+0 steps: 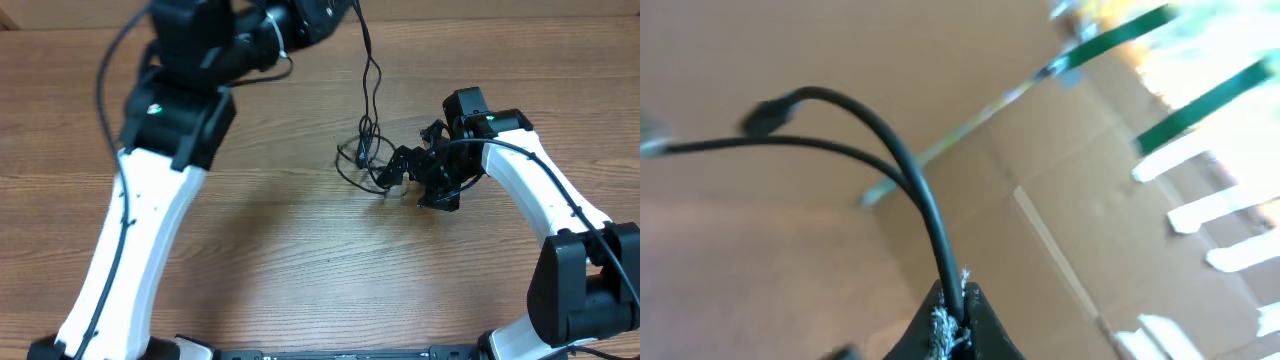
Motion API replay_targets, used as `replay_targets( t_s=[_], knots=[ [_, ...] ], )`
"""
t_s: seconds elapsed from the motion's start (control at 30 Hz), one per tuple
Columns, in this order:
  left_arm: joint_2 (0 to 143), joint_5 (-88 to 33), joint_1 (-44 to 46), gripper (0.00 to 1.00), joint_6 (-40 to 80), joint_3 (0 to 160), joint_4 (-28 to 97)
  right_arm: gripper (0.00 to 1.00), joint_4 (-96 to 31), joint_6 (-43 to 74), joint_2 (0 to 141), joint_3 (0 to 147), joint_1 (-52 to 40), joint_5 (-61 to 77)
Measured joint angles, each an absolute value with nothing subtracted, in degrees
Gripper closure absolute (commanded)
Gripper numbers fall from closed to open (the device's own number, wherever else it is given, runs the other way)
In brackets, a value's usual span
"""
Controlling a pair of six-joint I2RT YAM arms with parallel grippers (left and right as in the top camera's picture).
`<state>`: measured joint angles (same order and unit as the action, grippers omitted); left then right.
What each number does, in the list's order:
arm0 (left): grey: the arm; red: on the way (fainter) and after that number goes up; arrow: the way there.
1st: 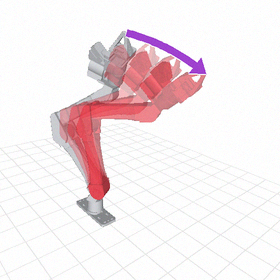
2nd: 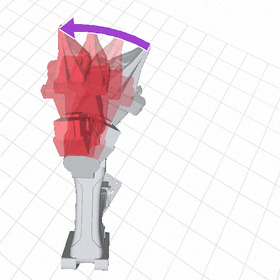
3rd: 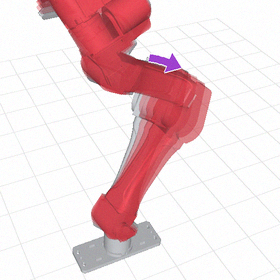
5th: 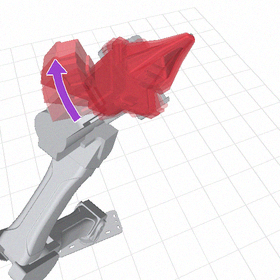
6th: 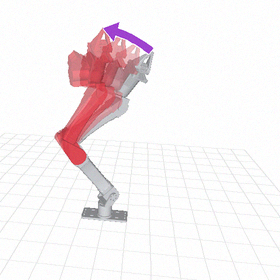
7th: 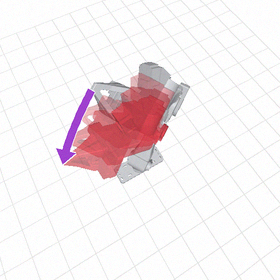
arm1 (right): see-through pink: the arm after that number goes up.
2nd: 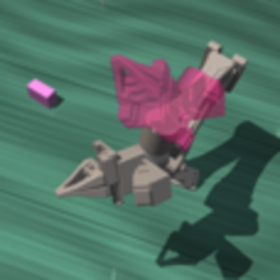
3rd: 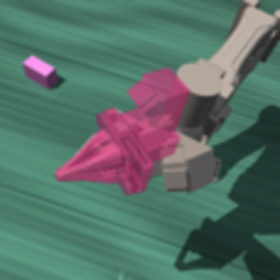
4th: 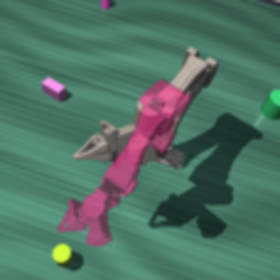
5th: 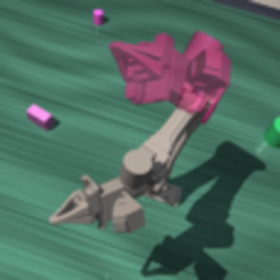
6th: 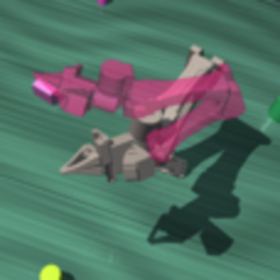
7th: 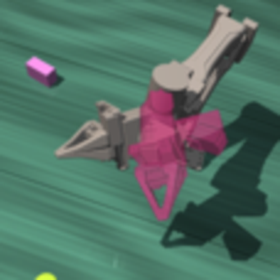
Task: Untangle cables
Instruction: 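Lift the cable upward with the left gripper, letting loops hang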
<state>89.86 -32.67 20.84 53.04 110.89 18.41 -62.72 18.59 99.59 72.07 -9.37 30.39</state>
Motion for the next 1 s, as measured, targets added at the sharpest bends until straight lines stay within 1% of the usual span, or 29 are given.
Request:
replay_targets(
  t_s=[0.07, 0.23, 0.3, 0.33, 0.4, 0.5, 0.57, 0.63, 0.67, 0.73, 0.8, 0.87, 0.93, 1.0],
  knots=[
    [89.0, -31.4, 20.8, 0.96, 53.0, 114.2, 17.5, 0.00, -62.5, 18.4, 99.6, 72.1, -9.4, 30.4],
    [87.5, -30.5, 20.8, 0.96, 54.0, 118.9, 8.8, 0.00, -61.5, 18.0, 99.6, 72.1, -9.4, 30.5],
    [86.9, -30.7, 20.9, 0.96, 54.5, 119.6, 9.5, 0.00, -61.4, 18.0, 99.6, 72.1, -9.4, 30.5],
    [86.7, -30.6, 20.9, 0.96, 54.5, 119.9, 12.1, 0.00, -61.3, 18.0, 99.6, 72.1, -9.4, 30.4],
    [86.2, -29.3, 20.9, 0.96, 53.7, 120.3, 21.0, 0.00, -61.3, 18.0, 99.6, 72.1, -9.4, 30.4],
    [86.8, -22.7, 21.2, 0.96, 52.8, 120.4, 36.7, 0.00, -61.4, 17.9, 99.6, 72.1, -9.4, 30.4],
    [88.3, -18.9, 21.3, 0.96, 52.8, 120.1, 42.4, 0.00, -61.5, 18.0, 99.6, 72.1, -9.4, 30.4],
    [89.9, -17.9, 21.3, 0.96, 52.8, 119.5, 41.1, 0.00, -61.5, 18.0, 99.6, 72.1, -9.4, 30.4],
    [90.6, -18.6, 21.3, 0.96, 52.8, 119.0, 37.4, 0.00, -61.5, 18.0, 99.6, 72.1, -9.4, 30.4],
    [91.6, -22.2, 21.1, 0.96, 53.3, 118.6, 27.5, 0.00, -61.4, 18.0, 99.6, 72.1, -9.4, 30.4],
    [91.9, -27.6, 21.1, 0.96, 54.6, 118.6, 15.0, 0.00, -61.5, 18.0, 99.6, 72.1, -9.4, 30.4],
    [91.4, -31.9, 21.1, 0.96, 55.2, 118.8, 7.4, 0.00, -61.5, 18.0, 99.6, 72.1, -9.4, 30.4],
    [90.1, -34.2, 21.1, 0.96, 54.2, 119.6, 9.5, 0.00, -61.5, 17.9, 99.6, 72.1, -9.4, 30.3],
    [88.7, -33.3, 21.4, 0.96, 51.5, 120.6, 20.8, 0.00, -61.5, 18.0, 99.6, 72.1, -9.4, 30.2]
  ],
)
